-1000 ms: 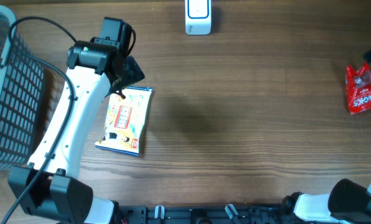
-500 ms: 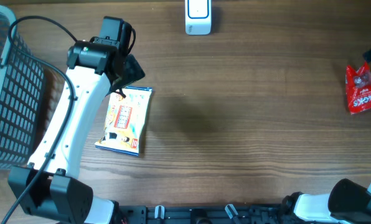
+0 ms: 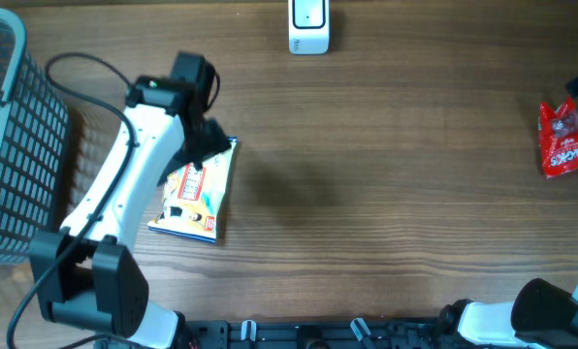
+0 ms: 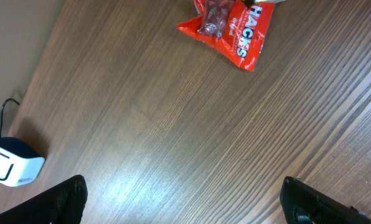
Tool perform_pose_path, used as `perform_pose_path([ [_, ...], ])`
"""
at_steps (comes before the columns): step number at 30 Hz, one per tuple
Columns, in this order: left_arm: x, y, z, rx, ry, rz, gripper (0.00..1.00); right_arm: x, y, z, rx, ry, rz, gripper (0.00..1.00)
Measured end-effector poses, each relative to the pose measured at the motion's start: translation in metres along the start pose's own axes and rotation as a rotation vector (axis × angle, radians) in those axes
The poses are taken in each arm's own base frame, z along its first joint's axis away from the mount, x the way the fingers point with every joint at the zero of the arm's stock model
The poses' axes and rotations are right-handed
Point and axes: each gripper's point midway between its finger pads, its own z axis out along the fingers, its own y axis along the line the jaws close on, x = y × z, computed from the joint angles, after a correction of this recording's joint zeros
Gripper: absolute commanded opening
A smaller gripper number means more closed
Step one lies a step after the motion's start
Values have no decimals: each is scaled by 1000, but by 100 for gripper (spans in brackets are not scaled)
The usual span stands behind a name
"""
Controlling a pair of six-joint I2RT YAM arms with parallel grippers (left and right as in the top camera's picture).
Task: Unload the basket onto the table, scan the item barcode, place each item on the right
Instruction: 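Grasp the yellow wipes pack with the left gripper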
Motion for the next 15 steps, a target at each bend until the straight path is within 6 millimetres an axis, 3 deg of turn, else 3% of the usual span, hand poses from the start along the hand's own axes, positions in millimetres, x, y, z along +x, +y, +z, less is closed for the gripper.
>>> perform_pose_path([
  [3,27,8,29,-35,96,27,100,0,0,0,0,0,0,100],
  [7,58,-12,63,93,195,156,100,0,0,0,-1,-1,0,100],
  [11,71,-31,83,176,177,247,100,0,0,0,-1,-2,0,100],
  [15,72,-26,91,153,163,263,100,-1,0,0,-2,-2,0,99],
])
